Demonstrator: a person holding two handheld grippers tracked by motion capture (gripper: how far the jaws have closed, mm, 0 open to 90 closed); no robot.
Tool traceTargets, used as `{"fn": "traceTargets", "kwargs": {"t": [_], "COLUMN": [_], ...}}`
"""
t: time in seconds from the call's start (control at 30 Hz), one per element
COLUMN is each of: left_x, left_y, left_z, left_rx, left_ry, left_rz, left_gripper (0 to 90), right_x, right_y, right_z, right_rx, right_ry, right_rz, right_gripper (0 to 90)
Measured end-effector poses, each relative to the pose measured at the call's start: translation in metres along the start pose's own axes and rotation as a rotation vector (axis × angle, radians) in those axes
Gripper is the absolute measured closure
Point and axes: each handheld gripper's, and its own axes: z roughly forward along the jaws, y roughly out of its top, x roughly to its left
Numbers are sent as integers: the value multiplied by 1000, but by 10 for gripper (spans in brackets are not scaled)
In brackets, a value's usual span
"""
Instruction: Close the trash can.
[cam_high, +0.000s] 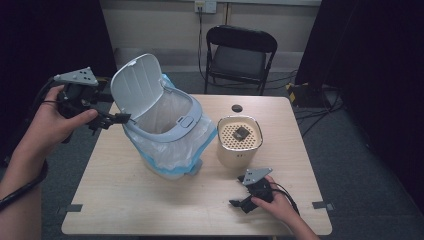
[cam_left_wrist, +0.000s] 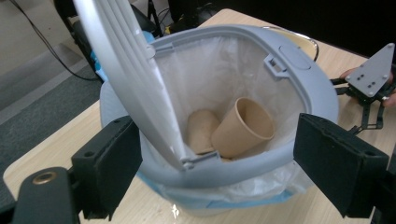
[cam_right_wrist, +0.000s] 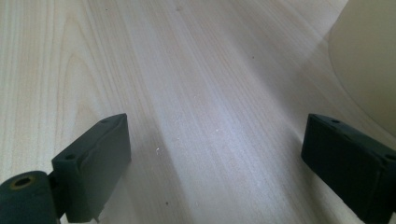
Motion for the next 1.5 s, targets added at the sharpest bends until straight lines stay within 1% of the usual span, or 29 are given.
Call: {"fn": "traceTargets", "kwargs": {"t": [0.03,0.1,0.23,0.27,0.3,0.33,0.37,0.43,0.47,0.53,0.57,0.6,0.67,0.7,0.73,0.87,0.93,1.0,1.03,1.1,1.13,1.17,1.2,1.23,1.27,1.3,1.37,1.47,1.5], "left_x": [-3,-8,-19,-19,-23,-23,-25,-30,-30,-34,-36,-36,-39,-41,-41,-43,-43,-44,-44,-44,-44,-43,-43,-42,-42,-42,-43,-43,-45], "left_y": [6,13,24,24,26,26,27,32,32,34,35,36,39,40,40,40,40,37,37,36,36,36,36,37,37,39,43,44,44], "left_z": [1,4,16,16,21,21,23,27,27,30,31,31,34,37,37,51,55,69,69,82,82,89,89,93,93,95,100,103,105], "left_rx": [-30,-44,-17,-17,-9,-9,-4,24,24,43,42,40,44,64,64,86,100,119,119,116,116,97,97,90,90,87,102,102,85], "left_ry": [-27,-56,-92,-92,-130,-130,-145,-166,-166,-168,-179,-188,-195,-188,-188,-178,-166,-160,-160,-137,-137,-120,-120,-94,-94,-76,-53,-51,-43], "left_rz": [7,17,47,47,47,47,47,53,53,56,57,62,52,55,55,26,21,11,11,1,1,-13,-13,-7,-7,2,18,26,15], "left_gripper": [150,153,153,152,147,147,147,153,158,184,224,319,366,456,495,592,603,610,610,610,610,610,610,612,624,624,630,631,632], "right_x": [0,0,0,0,0,0,0,0,0,0,0,0,0,0,0,0,0,0,0,0,0,0,0,0,0,0,0,0,0], "right_y": [0,0,0,0,0,0,0,0,0,0,0,0,0,0,0,0,0,0,0,0,0,0,0,0,0,0,0,0,0], "right_z": [0,0,0,0,0,0,0,0,0,0,0,0,0,0,0,0,0,0,0,0,0,0,0,0,0,0,0,0,0], "right_rx": [0,0,0,0,0,0,0,0,0,0,0,0,0,0,0,0,0,0,0,0,0,0,0,0,0,0,0,0,0], "right_ry": [0,0,0,0,0,0,0,0,0,0,0,0,0,0,0,0,0,0,0,0,0,0,0,0,0,0,0,1,0], "right_rz": [0,0,-1,-1,0,0,-2,-1,-1,1,-1,0,0,0,0,0,0,0,0,0,0,0,0,0,0,0,0,0,0], "right_gripper": [77,77,77,77,77,77,77,77,77,77,76,76,77,76,77,77,77,77,77,77,77,77,77,77,77,77,76,77,76]}}
